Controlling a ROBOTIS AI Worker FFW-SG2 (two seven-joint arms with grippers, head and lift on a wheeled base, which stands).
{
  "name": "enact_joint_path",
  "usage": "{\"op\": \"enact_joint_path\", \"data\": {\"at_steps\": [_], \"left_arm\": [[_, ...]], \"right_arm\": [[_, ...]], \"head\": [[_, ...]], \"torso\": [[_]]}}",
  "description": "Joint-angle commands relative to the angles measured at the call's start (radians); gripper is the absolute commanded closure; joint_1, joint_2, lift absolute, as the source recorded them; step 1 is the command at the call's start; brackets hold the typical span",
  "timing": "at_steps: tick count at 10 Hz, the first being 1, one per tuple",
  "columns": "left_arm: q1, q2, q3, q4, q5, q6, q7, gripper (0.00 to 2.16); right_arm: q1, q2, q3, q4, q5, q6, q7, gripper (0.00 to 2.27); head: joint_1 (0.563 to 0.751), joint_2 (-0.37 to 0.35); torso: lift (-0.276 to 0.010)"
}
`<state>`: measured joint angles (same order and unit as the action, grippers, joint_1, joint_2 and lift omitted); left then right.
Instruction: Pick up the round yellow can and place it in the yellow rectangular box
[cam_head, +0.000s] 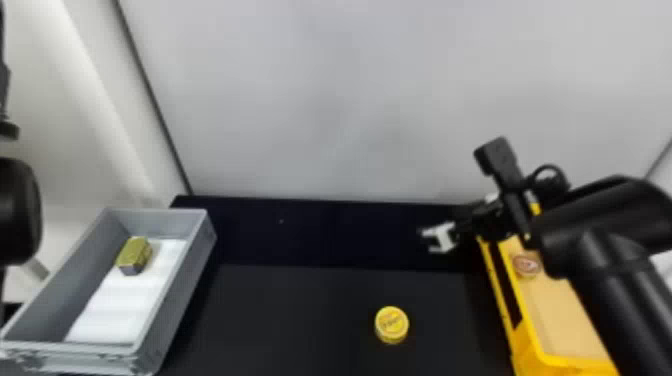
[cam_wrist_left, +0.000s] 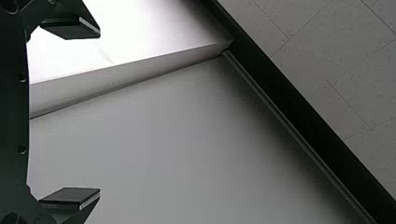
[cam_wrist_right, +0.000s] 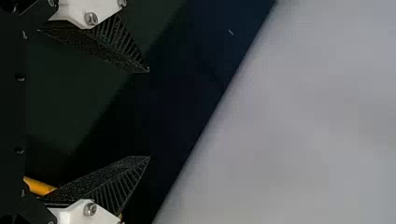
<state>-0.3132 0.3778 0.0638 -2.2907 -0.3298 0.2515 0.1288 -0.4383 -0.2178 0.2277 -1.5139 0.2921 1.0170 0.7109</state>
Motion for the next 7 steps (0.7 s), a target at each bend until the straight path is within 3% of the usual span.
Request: {"op": "enact_joint_path", "data": {"at_steps": [1, 3, 7], "left_arm": [[-0.001, -0.006, -0.007, 0.011, 0.000, -0.012, 0.002, 0.09], [-0.007, -0.009, -0.015, 0.019, 0.000, -0.018, 0.002, 0.09], [-0.029, -0.020, -0.035, 0.042, 0.000, -0.037, 0.005, 0.09]], "right_arm": [[-0.013, 0.037, 0.030, 0.178, -0.022, -0.079, 0.027, 0.14], [-0.045, 0.072, 0.035, 0.325, -0.056, -0.144, 0.036, 0.14], [-0.091, 0.081, 0.095, 0.509, -0.120, -0.240, 0.038, 0.14]], "head": [[0.663, 0.054], [0.663, 0.054], [0.663, 0.054]], "torso": [[-0.010], [-0.010], [-0.010]]}}
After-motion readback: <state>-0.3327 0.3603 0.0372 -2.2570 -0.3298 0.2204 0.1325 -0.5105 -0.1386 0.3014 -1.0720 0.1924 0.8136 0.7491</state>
